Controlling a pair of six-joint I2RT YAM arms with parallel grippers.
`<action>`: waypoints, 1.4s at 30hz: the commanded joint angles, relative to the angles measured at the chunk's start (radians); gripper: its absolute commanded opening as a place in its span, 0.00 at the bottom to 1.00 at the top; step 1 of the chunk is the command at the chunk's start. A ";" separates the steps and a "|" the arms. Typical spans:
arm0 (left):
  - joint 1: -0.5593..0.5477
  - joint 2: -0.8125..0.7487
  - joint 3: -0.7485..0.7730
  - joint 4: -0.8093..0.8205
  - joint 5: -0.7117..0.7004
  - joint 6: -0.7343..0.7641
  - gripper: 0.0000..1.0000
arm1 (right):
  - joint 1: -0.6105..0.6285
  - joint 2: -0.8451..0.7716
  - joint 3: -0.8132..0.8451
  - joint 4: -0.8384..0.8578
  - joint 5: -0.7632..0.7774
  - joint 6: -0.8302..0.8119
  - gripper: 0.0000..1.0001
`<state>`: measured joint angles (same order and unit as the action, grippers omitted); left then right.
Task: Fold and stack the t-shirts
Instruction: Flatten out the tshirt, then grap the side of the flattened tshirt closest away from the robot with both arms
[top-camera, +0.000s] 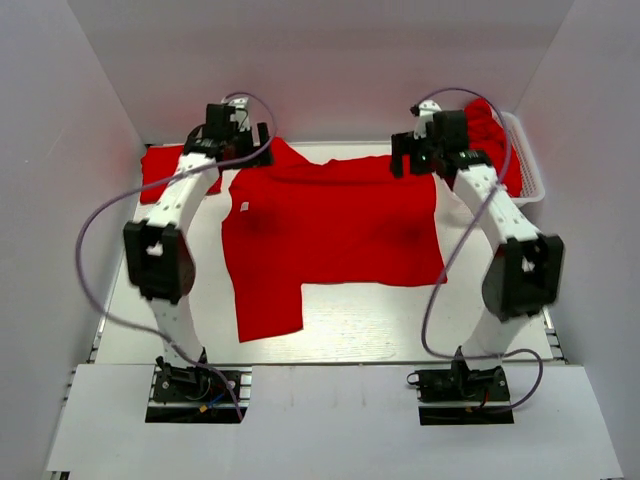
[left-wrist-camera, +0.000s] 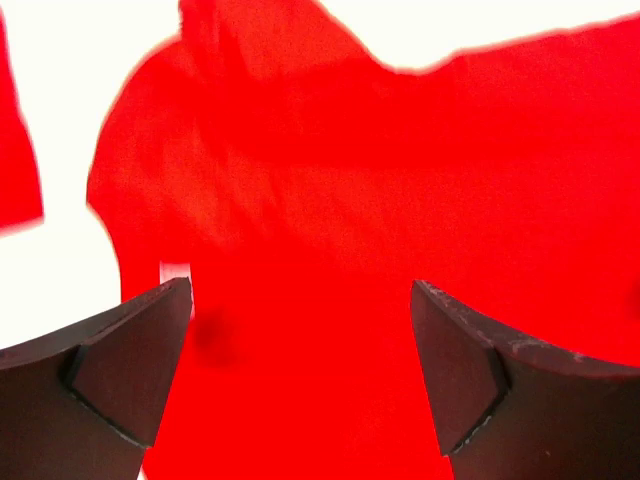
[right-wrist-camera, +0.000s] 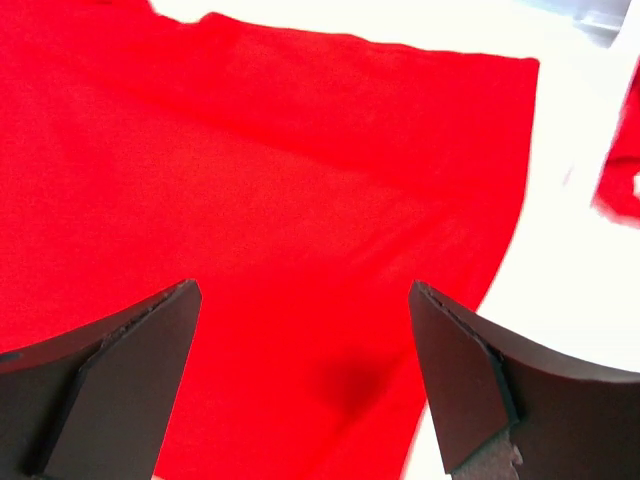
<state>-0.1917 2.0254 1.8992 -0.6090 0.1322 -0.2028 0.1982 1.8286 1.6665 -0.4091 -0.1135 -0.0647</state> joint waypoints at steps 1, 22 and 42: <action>-0.012 -0.226 -0.272 -0.069 -0.023 -0.101 1.00 | 0.026 -0.194 -0.233 0.059 0.031 0.115 0.90; -0.100 -0.973 -1.307 -0.396 0.006 -0.480 1.00 | 0.017 -0.726 -0.863 0.085 0.360 0.453 0.90; -0.192 -0.783 -1.388 -0.190 -0.051 -0.561 0.60 | 0.014 -0.655 -0.841 0.070 0.397 0.448 0.90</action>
<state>-0.3714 1.2469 0.5602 -0.8848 0.1349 -0.7422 0.2161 1.1732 0.8036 -0.3443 0.2497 0.3714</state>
